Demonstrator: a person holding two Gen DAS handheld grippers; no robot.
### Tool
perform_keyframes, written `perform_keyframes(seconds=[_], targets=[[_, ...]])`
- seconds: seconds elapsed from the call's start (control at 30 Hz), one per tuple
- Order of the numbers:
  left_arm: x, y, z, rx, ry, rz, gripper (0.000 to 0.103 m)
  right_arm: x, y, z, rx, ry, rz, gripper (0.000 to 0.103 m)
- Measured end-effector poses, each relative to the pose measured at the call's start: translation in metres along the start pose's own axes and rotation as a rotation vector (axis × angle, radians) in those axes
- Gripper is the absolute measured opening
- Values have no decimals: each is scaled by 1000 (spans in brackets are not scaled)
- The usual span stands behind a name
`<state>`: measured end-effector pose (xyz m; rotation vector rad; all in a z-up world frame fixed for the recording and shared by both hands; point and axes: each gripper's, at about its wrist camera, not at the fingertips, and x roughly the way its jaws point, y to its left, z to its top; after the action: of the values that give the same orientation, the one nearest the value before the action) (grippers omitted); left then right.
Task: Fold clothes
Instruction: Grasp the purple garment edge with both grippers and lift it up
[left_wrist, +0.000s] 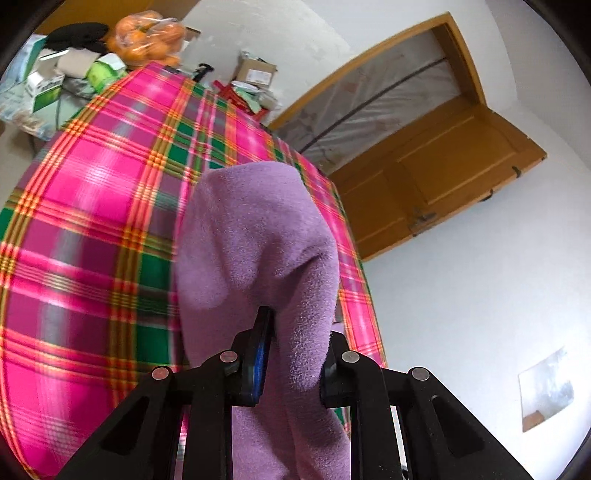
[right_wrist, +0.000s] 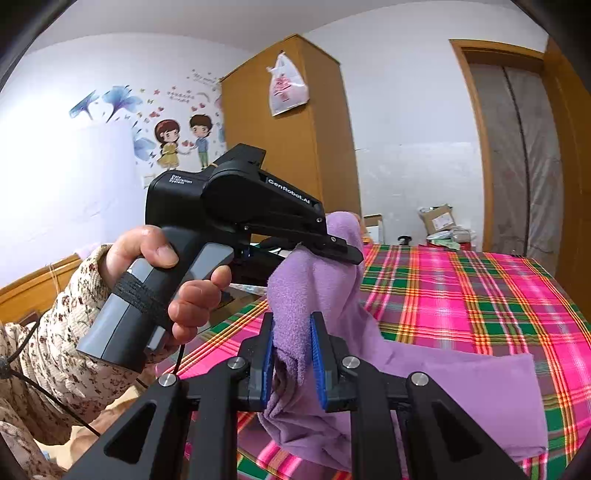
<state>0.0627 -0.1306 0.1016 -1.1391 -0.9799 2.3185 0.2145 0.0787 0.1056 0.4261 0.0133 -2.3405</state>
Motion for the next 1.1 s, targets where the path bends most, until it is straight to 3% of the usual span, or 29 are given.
perform_keyframes(seconds=[0.57, 1.1], targets=[[53, -61, 1, 71, 84, -60, 20, -36, -48, 5, 71, -43, -121, 19], [131, -96, -2, 96, 204, -53, 20, -54, -109, -14, 189, -18, -233, 19]])
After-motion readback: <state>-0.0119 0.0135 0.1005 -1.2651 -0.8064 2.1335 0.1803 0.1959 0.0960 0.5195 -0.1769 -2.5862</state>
